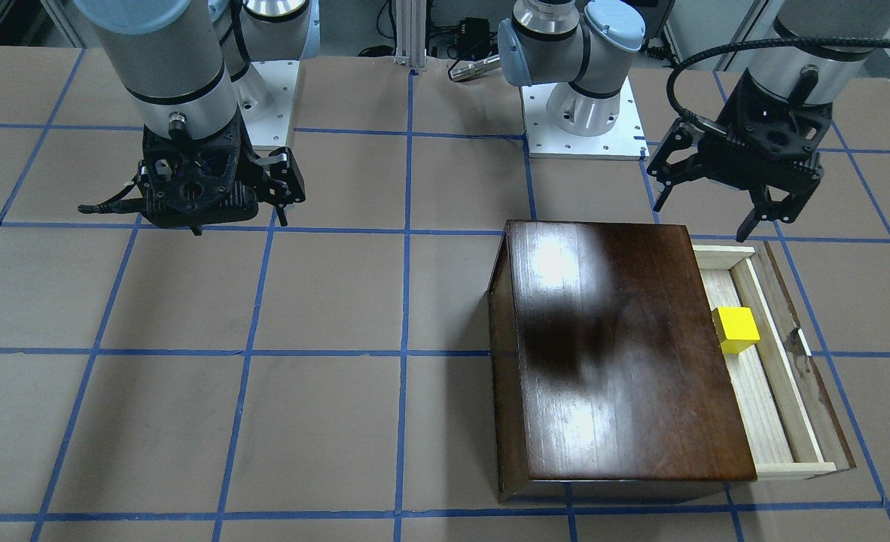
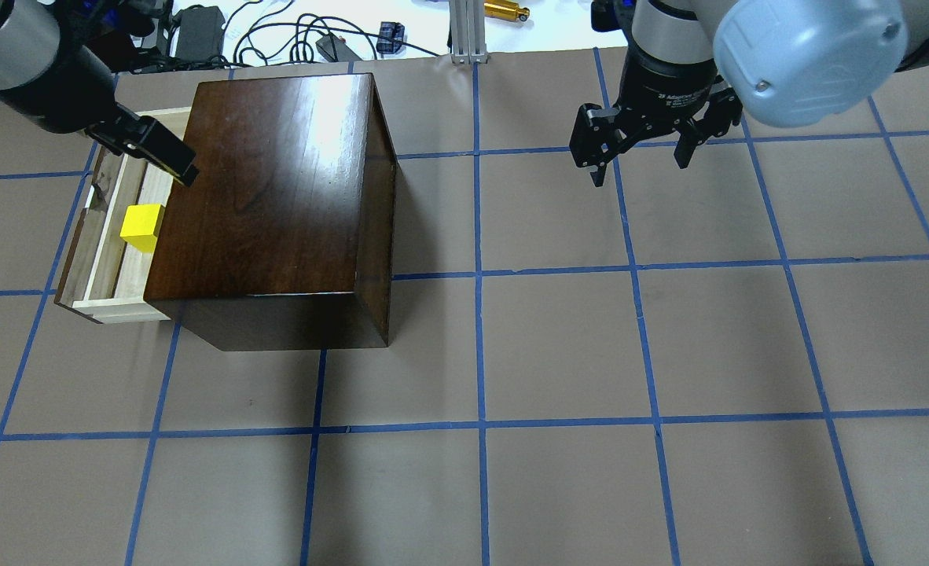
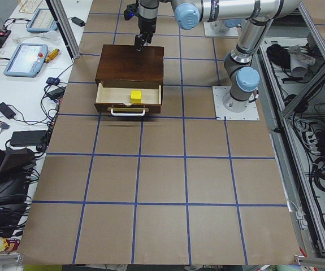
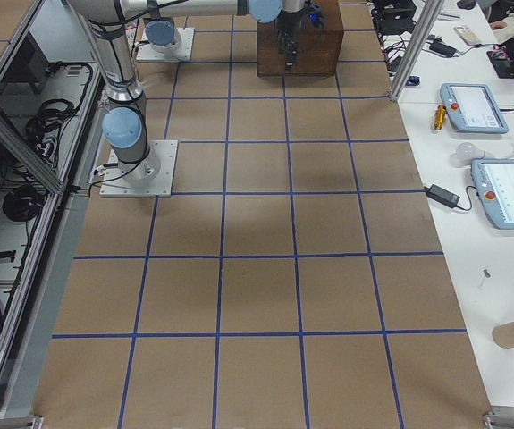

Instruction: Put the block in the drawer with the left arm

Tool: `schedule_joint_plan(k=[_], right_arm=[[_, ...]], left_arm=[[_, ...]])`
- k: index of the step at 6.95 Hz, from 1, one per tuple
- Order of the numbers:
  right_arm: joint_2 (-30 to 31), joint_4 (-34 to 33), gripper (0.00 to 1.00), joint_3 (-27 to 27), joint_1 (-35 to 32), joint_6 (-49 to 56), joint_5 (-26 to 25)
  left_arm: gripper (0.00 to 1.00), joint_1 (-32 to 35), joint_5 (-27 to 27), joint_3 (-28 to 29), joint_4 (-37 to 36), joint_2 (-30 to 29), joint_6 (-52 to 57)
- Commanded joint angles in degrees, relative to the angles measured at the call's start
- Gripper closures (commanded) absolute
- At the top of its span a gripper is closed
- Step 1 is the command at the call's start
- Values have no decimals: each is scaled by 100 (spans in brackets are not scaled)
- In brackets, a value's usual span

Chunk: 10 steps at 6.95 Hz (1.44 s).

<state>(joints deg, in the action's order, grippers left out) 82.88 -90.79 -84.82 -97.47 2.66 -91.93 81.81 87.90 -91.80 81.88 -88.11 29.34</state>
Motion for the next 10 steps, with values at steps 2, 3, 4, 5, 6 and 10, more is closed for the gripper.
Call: schedule_joint_plan(k=[2, 3, 4, 5, 6, 10], right_arm=[[0, 0, 0, 0, 0, -2, 0], [0, 0, 0, 0, 0, 7, 0], [0, 0, 0, 0, 0, 7, 9], [0, 0, 0, 0, 0, 7, 0], [0, 0, 0, 0, 0, -2, 0], [0, 0, 0, 0, 0, 7, 0]], left_arm=[[0, 912, 506, 39, 56, -83, -2601], [0, 1194, 552, 39, 144, -153, -3174], [0, 1275, 535, 39, 144, -206, -3337], [0, 1276, 500, 48, 144, -223, -3338], [0, 1276, 465, 48, 110, -241, -3321], [0, 1021, 271, 312, 205, -276, -2908]])
